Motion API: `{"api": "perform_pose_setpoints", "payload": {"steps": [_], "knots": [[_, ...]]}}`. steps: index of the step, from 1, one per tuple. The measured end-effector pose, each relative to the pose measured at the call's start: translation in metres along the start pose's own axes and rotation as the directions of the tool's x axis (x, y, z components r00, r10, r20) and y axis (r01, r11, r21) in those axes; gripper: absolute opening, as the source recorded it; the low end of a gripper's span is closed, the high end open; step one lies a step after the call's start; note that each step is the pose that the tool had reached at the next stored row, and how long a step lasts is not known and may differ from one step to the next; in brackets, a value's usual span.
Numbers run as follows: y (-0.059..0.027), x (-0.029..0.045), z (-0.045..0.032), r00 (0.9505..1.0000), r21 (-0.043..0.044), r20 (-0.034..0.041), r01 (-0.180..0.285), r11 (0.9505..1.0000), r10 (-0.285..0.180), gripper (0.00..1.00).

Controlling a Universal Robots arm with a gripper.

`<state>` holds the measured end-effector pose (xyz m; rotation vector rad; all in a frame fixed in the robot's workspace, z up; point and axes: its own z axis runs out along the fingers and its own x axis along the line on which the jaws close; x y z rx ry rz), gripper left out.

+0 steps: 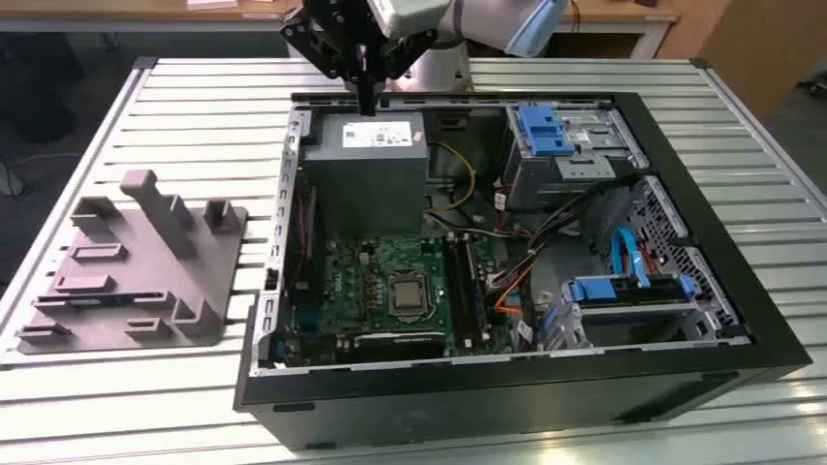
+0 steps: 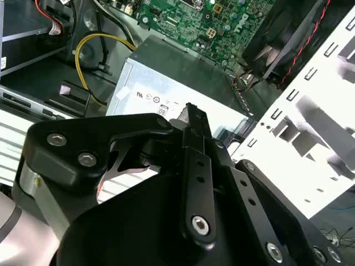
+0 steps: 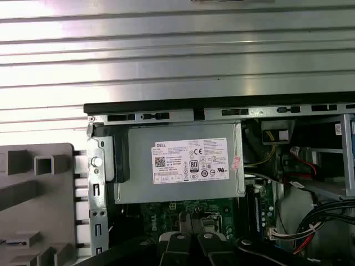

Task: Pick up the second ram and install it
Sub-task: 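Reach for the second ram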

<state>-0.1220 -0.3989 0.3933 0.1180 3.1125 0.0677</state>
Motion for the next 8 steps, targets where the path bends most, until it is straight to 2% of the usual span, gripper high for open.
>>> {"api": "perform_pose_setpoints", "payload": {"steps": [5,8], "knots": [[0.0,0.0005,0.0,1.0,0.0001,0.0,0.0,1.0,0.0,0.1],[-0.0004,0.0045,-0.0002,1.0,0.0001,0.0,0.0,1.0,0.0,0.1]]}}
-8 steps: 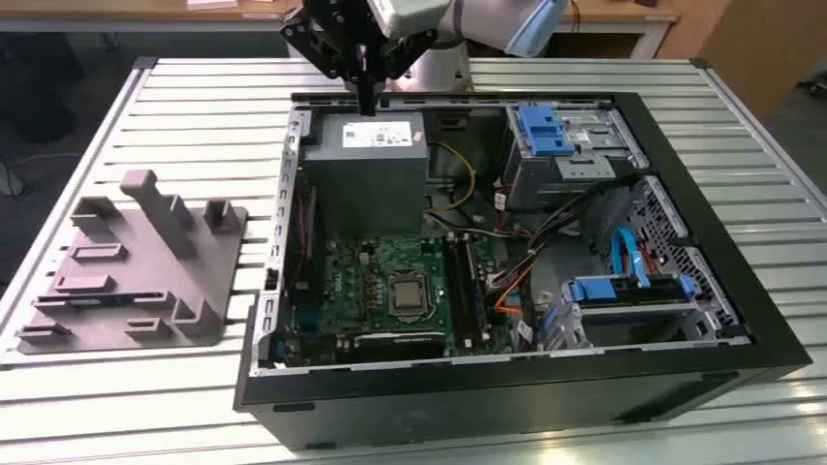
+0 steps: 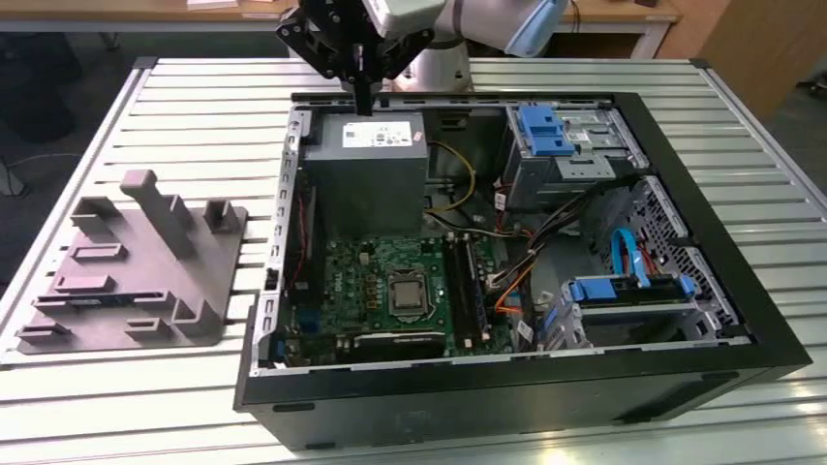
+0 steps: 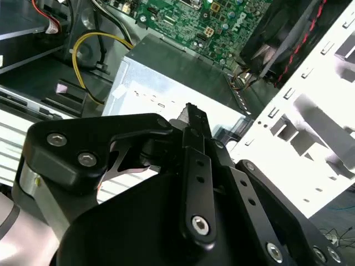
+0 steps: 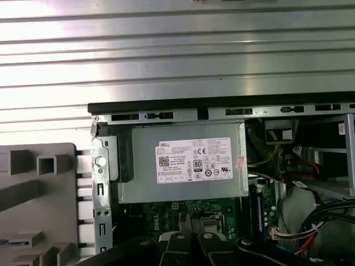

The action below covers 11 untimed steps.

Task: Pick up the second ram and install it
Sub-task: 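Reach for the second ram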

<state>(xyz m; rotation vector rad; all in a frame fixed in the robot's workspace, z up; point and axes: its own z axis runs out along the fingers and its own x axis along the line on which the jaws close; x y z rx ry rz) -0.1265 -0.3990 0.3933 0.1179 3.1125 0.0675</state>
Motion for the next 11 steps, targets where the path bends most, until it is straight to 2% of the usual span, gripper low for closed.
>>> {"api": "perform_pose_setpoints", "payload": {"steps": [3,11], "knots": [[-0.0007,0.0094,-0.0002,1.0,-0.0001,0.0,0.0,1.0,0.0,0.1],[-0.0035,0.0451,-0.001,1.0,-0.0001,0.0001,0.0,1.0,0.0,0.1]]}}
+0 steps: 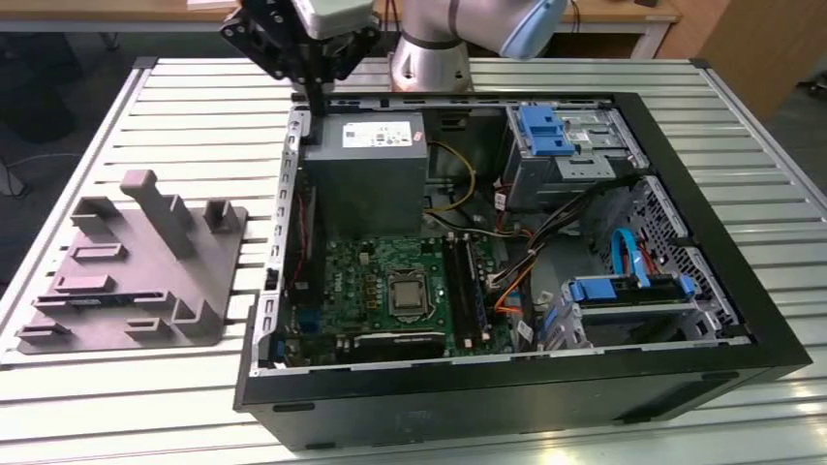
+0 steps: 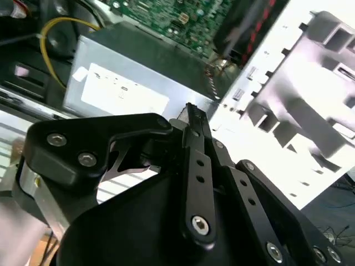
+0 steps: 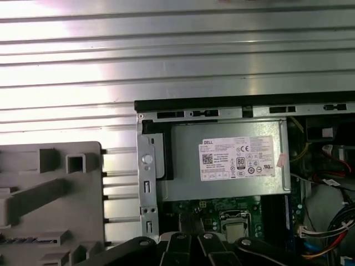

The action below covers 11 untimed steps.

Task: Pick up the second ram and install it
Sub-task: 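Reach for the second ram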

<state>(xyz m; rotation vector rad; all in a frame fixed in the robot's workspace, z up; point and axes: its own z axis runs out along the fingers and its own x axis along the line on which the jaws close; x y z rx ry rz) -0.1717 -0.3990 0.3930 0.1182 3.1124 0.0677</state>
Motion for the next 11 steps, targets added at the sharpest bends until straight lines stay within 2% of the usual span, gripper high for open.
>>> {"api": "perform_pose_setpoints", "payload": {"steps": [5,11], "knots": [[-0.0051,0.021,0.0004,1.0,-0.0001,0.0001,0.0,1.0,0.0,0.1],[-0.0186,0.0445,0.0006,1.0,0.0,0.0,0.0,1.0,0.0,0.1]]}}
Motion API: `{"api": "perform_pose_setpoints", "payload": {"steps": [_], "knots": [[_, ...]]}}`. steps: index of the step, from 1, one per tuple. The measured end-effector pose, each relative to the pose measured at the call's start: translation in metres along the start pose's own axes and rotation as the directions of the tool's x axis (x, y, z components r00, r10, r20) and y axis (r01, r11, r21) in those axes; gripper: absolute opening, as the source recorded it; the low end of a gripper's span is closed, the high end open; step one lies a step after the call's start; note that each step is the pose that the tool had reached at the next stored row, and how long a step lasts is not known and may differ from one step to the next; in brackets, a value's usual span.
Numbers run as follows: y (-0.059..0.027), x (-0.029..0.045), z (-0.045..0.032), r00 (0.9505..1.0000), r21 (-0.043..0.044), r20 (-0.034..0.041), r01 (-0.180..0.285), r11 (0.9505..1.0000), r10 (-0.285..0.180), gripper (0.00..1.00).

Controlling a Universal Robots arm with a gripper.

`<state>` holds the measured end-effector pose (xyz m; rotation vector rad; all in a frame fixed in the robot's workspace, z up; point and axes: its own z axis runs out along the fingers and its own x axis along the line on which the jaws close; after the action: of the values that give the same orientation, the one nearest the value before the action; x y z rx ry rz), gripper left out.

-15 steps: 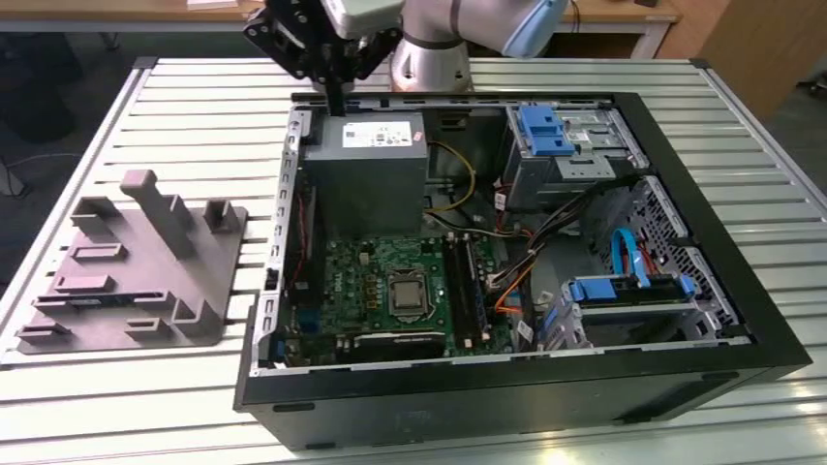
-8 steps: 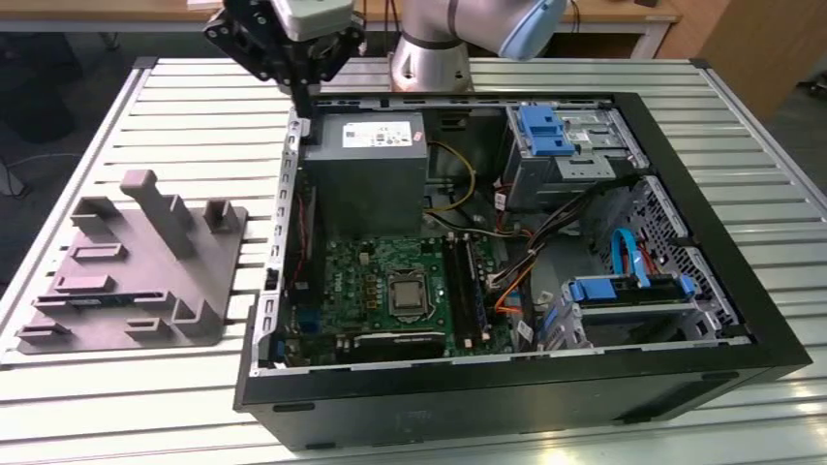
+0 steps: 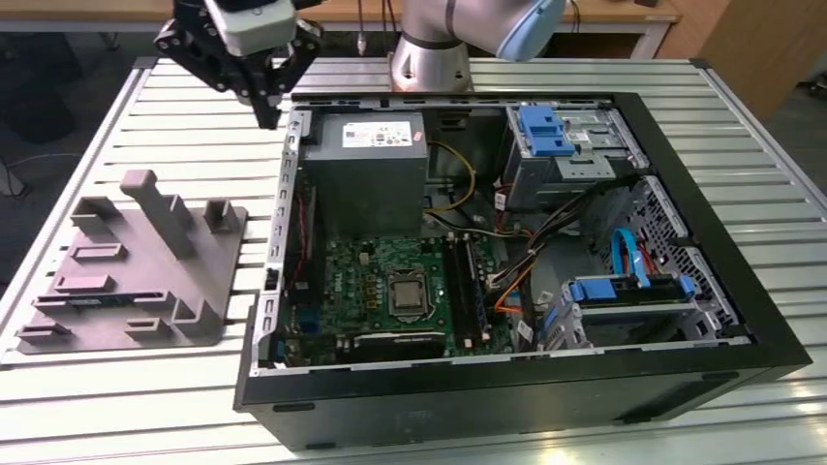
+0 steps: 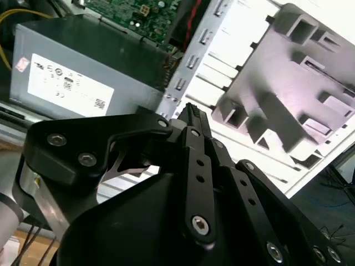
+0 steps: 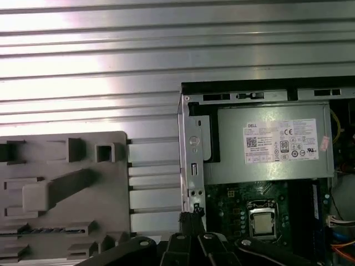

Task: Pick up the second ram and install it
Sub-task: 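Reach for the second ram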

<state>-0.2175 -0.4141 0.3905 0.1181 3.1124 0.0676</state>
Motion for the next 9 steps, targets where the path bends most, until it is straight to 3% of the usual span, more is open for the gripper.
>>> {"api": "perform_pose_setpoints", "payload": {"steps": [6,7,9], "knots": [[-0.0137,0.0206,0.0004,1.0,0.0,-0.0003,0.0,1.0,0.0,0.1],[-0.0152,0.0218,0.001,1.0,0.0003,-0.0034,0.0,1.0,0.0,0.1],[-0.0169,0.0236,0.0024,0.9998,0.0015,-0.0207,-0.001,1.0,0.001,0.1]]}}
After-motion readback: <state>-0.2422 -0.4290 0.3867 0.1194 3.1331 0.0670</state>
